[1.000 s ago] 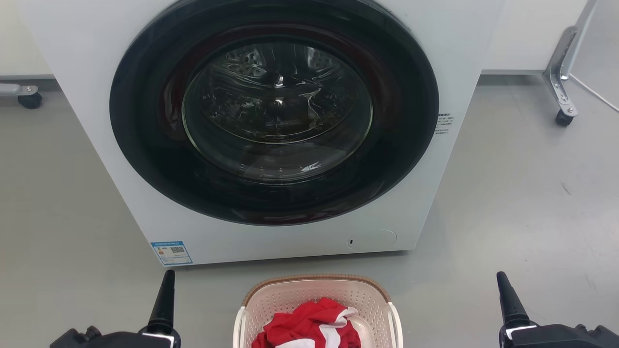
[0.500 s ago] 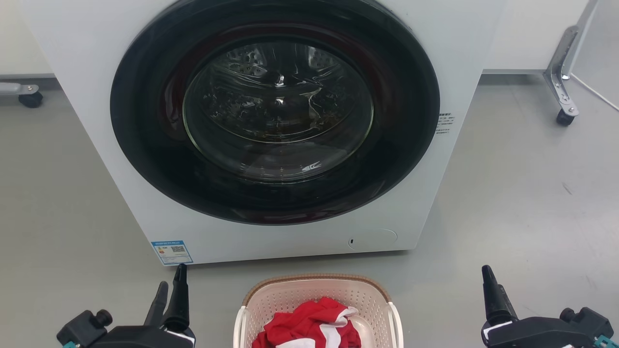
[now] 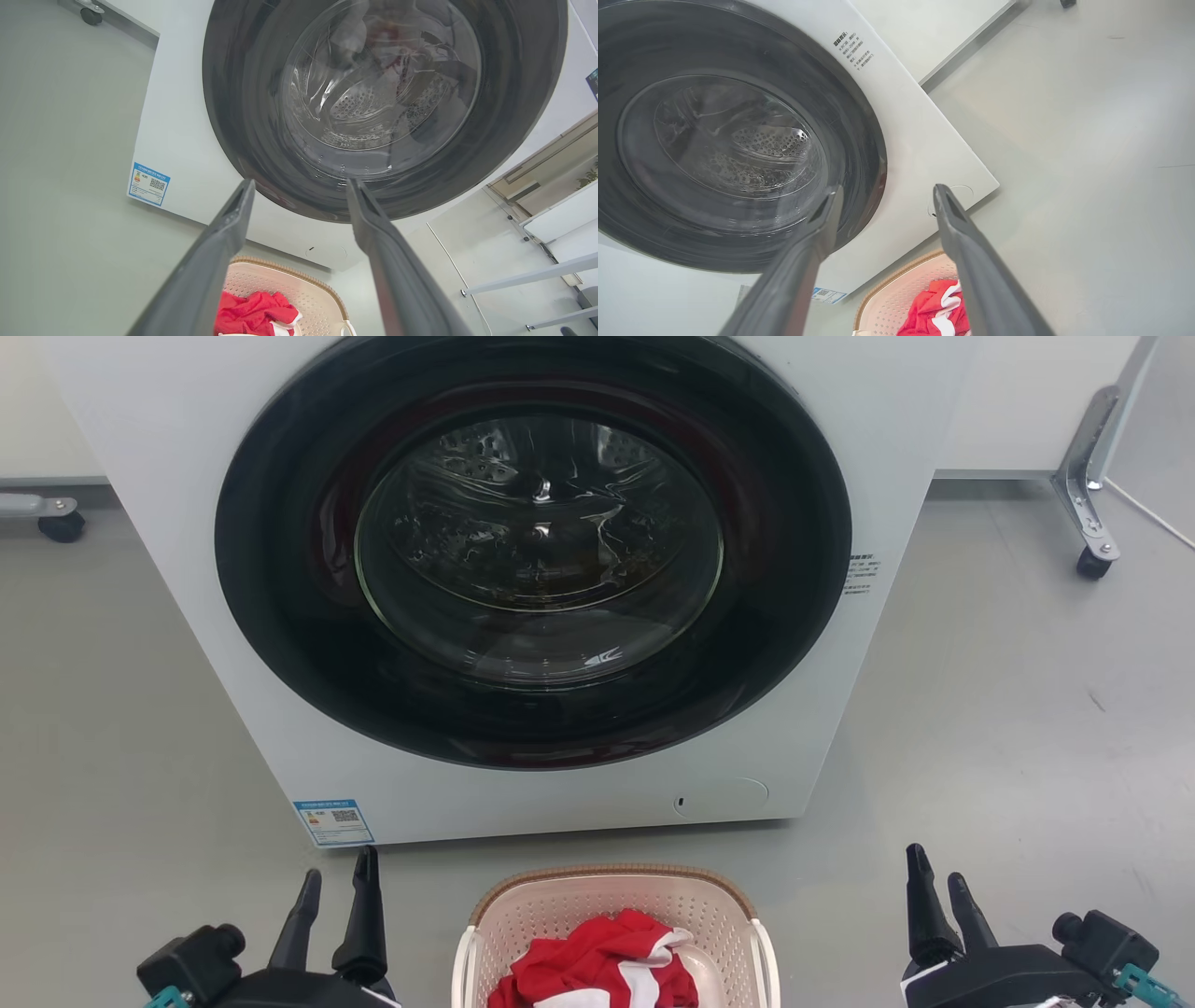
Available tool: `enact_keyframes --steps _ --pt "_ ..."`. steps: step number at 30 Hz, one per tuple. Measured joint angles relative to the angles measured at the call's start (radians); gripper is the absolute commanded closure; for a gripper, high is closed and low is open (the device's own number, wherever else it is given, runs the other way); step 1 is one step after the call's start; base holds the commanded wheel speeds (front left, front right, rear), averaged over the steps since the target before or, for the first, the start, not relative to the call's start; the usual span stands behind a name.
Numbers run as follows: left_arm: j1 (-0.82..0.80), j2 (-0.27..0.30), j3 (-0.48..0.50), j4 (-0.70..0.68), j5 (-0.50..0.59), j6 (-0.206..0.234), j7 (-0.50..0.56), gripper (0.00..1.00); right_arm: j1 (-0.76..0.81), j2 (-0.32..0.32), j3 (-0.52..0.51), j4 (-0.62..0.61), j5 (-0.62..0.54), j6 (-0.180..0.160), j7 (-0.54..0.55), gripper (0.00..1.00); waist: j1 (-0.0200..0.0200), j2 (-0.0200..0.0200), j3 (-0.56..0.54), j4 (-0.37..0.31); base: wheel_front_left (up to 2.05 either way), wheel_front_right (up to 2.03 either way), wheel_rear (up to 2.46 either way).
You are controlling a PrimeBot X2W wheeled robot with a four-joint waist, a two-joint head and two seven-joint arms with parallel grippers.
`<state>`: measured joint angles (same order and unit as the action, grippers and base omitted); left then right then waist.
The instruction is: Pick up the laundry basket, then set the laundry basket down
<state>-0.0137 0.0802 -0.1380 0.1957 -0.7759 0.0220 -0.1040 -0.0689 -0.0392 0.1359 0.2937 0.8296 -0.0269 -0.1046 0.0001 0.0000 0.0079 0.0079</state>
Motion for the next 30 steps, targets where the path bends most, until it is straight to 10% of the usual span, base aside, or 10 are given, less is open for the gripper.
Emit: enact_keyframes --steps 30 --pt "0.046 0.011 -0.075 -0.057 0.463 0.076 -0.111 0.0 -0.002 -0.004 0.105 -0.026 -0.411 -0.063 -0.111 0.0 0.0 0.0 -0.012 0.004 0.0 0.0 0.0"
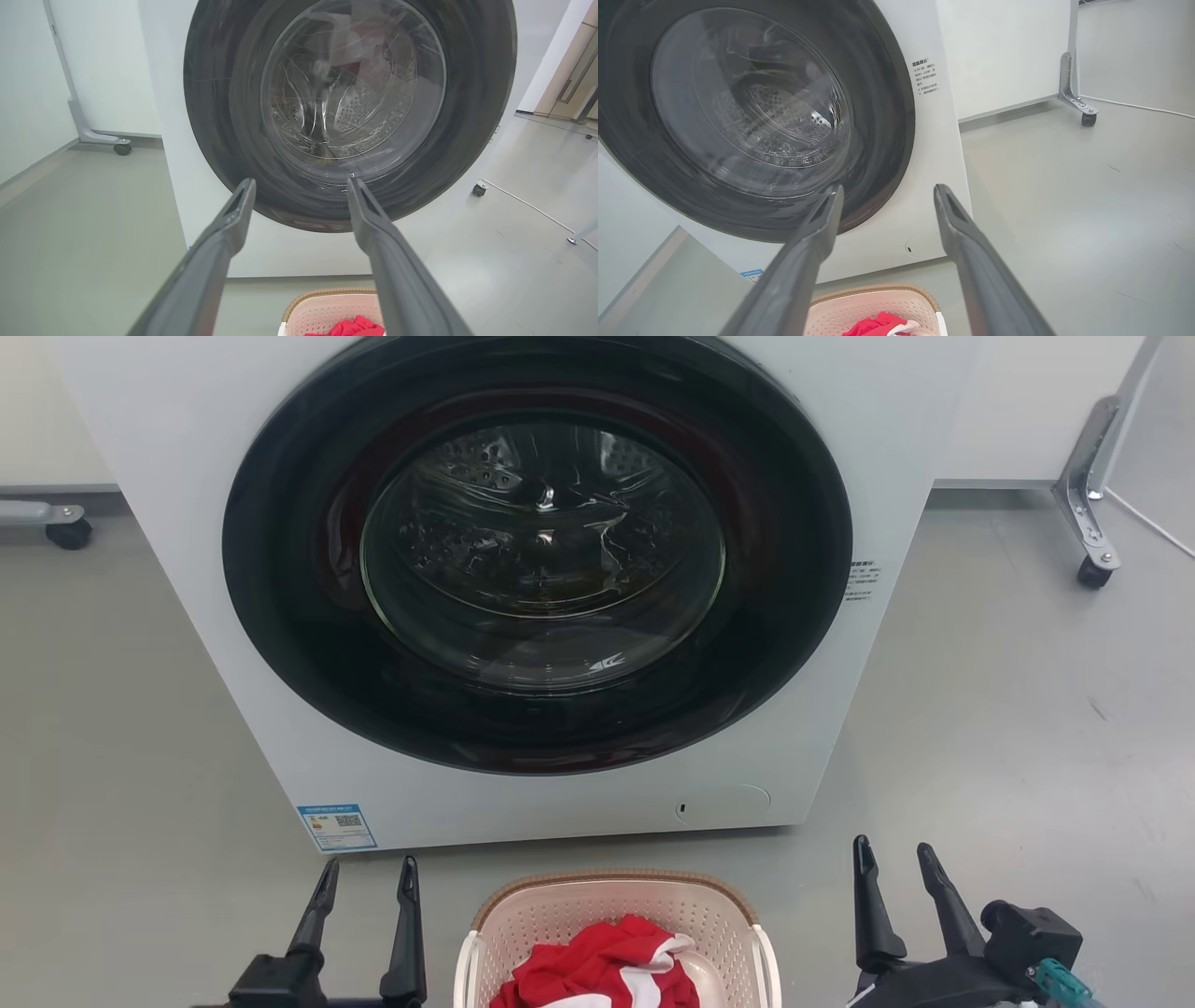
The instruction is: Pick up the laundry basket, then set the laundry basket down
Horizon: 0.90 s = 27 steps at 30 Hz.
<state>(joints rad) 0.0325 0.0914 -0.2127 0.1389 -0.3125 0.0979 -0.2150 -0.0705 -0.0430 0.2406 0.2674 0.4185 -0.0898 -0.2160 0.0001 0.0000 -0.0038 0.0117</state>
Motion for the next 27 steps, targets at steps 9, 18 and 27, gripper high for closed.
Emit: enact_keyframes --steps 9,18,27 --pt "0.019 0.001 -0.024 -0.016 0.105 0.017 -0.031 0.0 0.001 -0.002 0.029 -0.006 -0.112 -0.016 -0.03 0.0 0.0 0.0 -0.006 0.002 0.0 0.0 0.0" --pt "0.023 0.001 -0.024 -0.02 0.132 0.016 -0.035 0.0 0.002 -0.002 0.031 -0.009 -0.128 -0.017 -0.033 0.0 0.0 0.0 -0.009 0.002 0.0 0.0 0.0" --pt "0.033 0.0 -0.019 -0.02 0.131 0.016 -0.035 0.0 0.003 -0.002 0.026 -0.012 -0.128 -0.017 -0.033 0.0 0.0 0.0 -0.008 0.001 0.0 0.0 0.0"
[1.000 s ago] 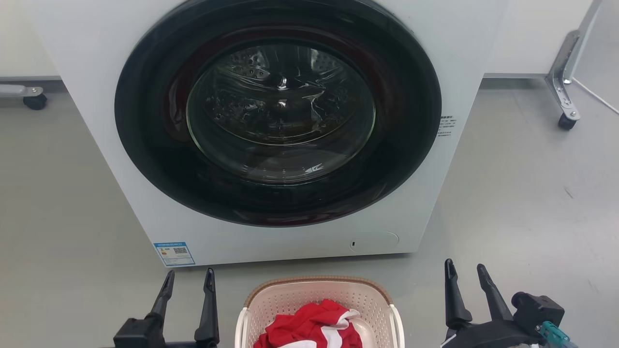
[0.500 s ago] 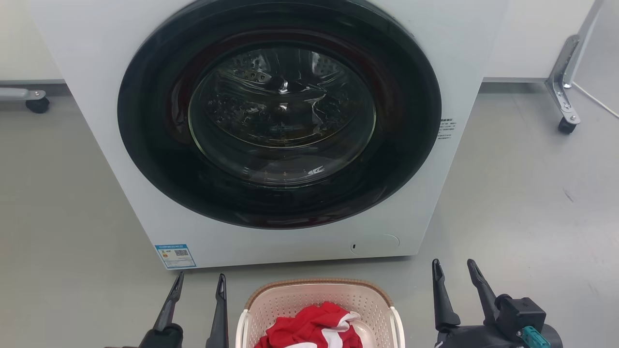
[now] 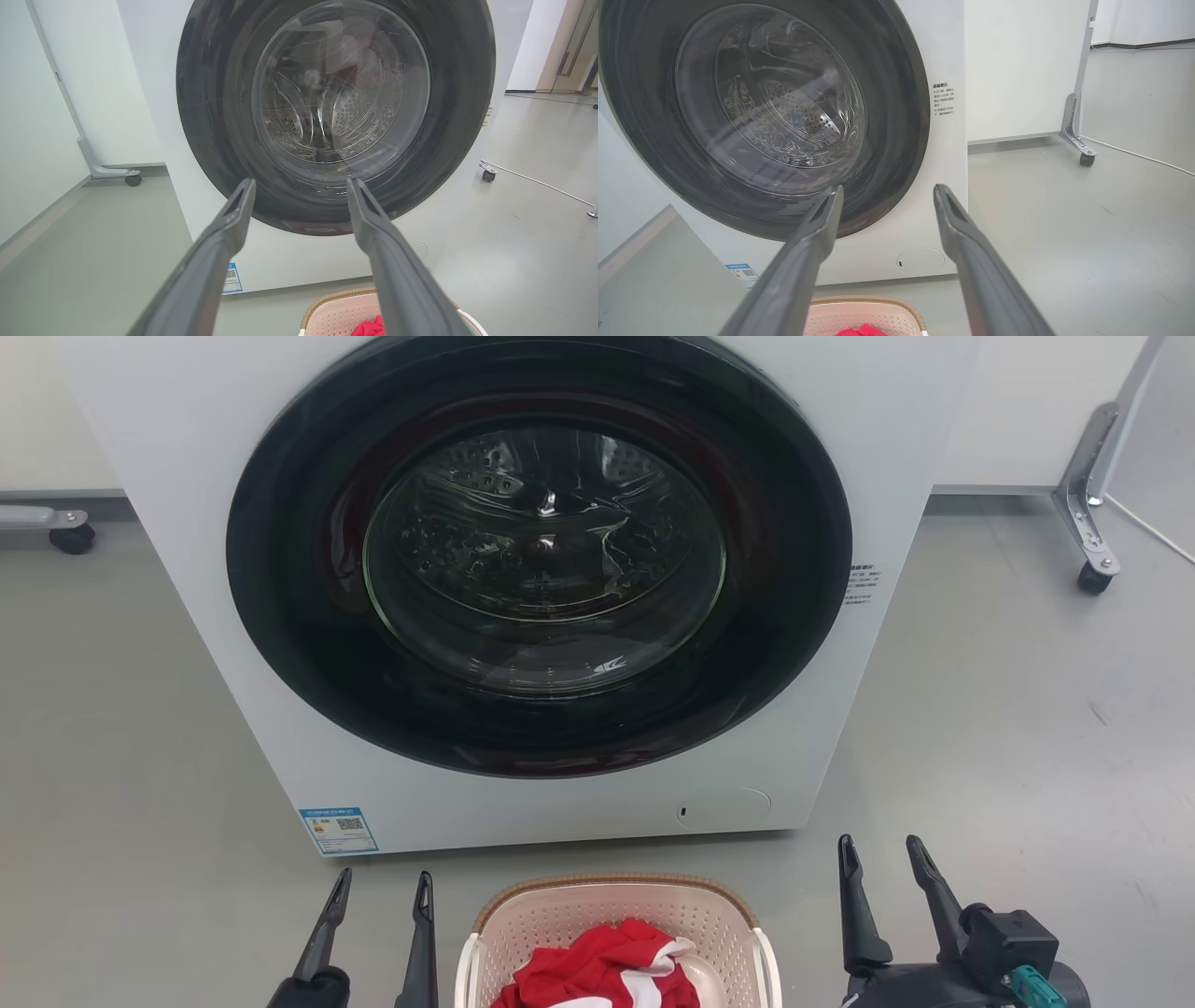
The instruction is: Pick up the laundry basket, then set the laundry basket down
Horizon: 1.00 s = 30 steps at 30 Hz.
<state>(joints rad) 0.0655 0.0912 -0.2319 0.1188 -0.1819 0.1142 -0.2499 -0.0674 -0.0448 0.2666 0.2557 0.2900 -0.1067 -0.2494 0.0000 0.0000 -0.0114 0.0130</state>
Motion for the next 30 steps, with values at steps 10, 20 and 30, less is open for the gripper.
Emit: enact_keyframes --steps 10,20,30 --pt "0.0 -0.002 0.004 -0.001 0.0 -0.001 0.0 0.0 0.0 0.0 0.0 -0.006 -0.001 0.0 0.0 0.0 0.0 0.0 0.002 0.002 0.0 0.0 0.0" --pt "0.0 -0.005 0.007 -0.005 0.0 -0.001 0.0 0.0 0.0 0.0 0.003 -0.009 -0.001 0.0 0.0 0.0 0.0 0.0 0.005 0.004 0.0 0.0 0.0" --pt "0.005 -0.007 0.013 -0.012 0.002 -0.001 0.0 0.0 0.006 0.0 0.004 -0.021 0.0 0.0 0.0 0.0 0.0 0.0 0.019 0.006 0.0 0.0 0.0"
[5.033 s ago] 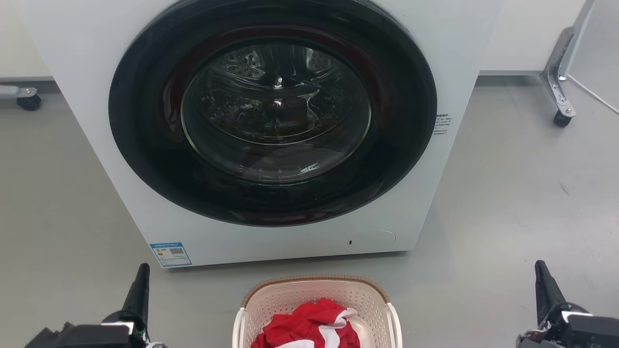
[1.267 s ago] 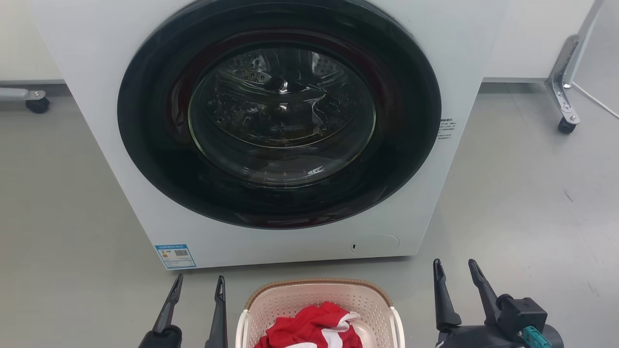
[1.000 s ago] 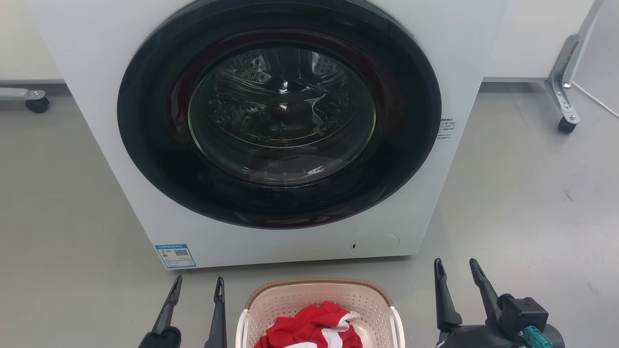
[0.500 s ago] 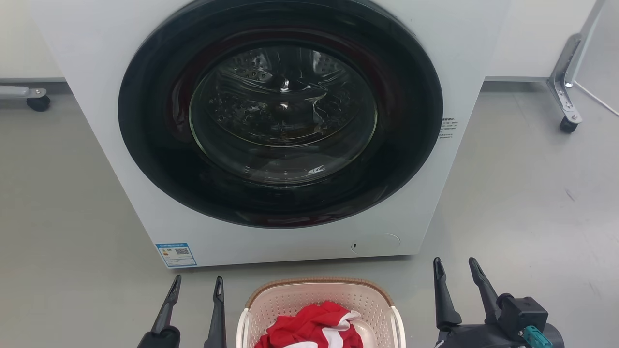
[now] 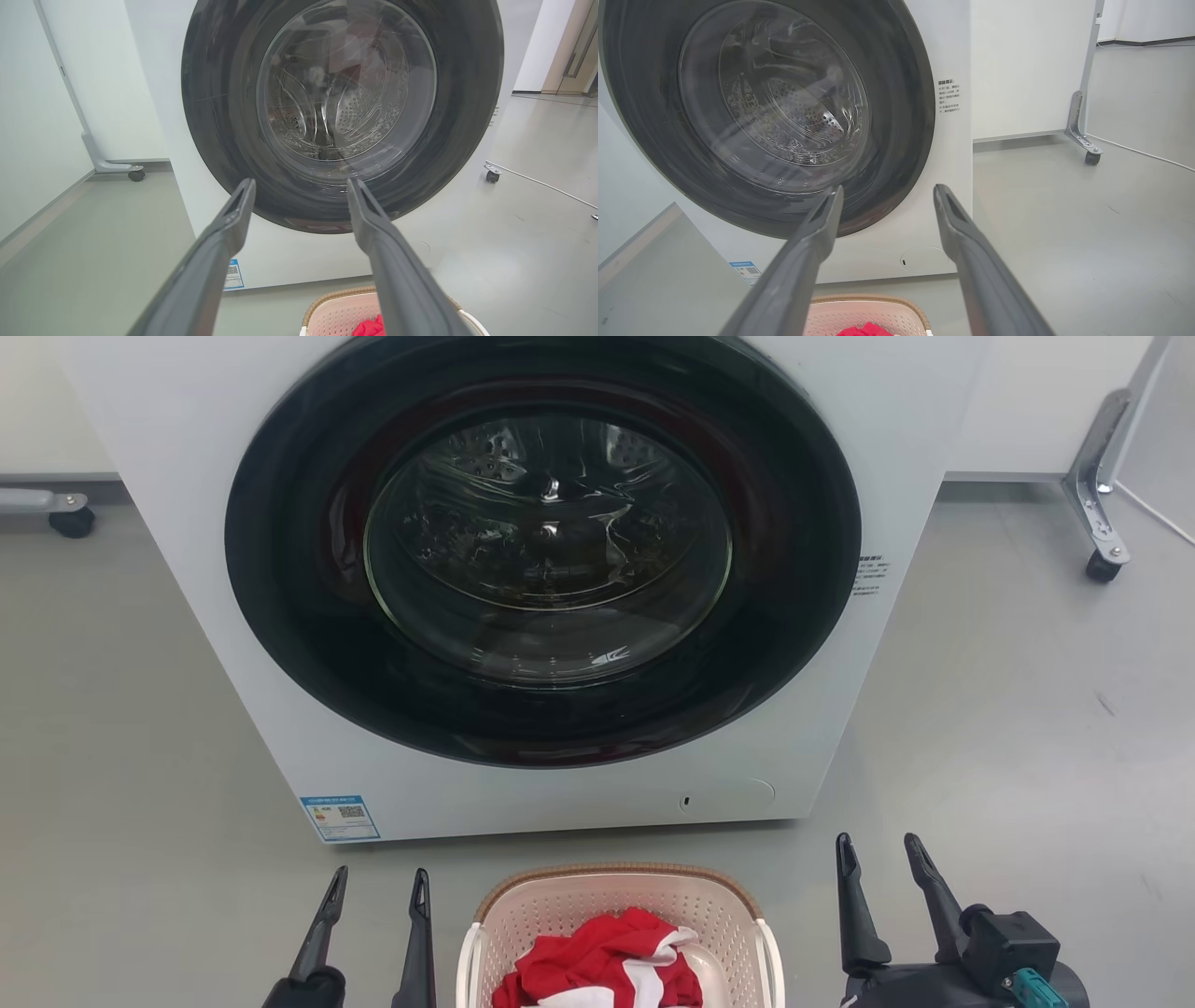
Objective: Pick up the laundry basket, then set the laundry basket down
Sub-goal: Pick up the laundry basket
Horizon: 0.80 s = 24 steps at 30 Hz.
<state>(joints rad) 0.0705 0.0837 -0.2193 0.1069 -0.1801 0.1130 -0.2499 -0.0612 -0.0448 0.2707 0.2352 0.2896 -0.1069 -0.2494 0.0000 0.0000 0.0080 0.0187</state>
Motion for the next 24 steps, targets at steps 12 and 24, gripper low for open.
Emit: enact_keyframes --steps 12,24 --pt "-0.022 -0.01 -0.001 0.0 0.0 -0.002 0.0 0.0 -0.017 0.0 -0.012 -0.008 -0.018 0.003 0.0 0.0 0.0 0.0 0.093 0.005 0.0 0.0 0.0" --pt "-0.164 -0.024 -0.006 0.066 -0.016 -0.016 0.0 0.0 -0.121 -0.009 -0.042 0.001 -0.034 0.021 0.0 0.0 0.0002 0.0001 0.248 0.011 0.0 0.0 0.0"
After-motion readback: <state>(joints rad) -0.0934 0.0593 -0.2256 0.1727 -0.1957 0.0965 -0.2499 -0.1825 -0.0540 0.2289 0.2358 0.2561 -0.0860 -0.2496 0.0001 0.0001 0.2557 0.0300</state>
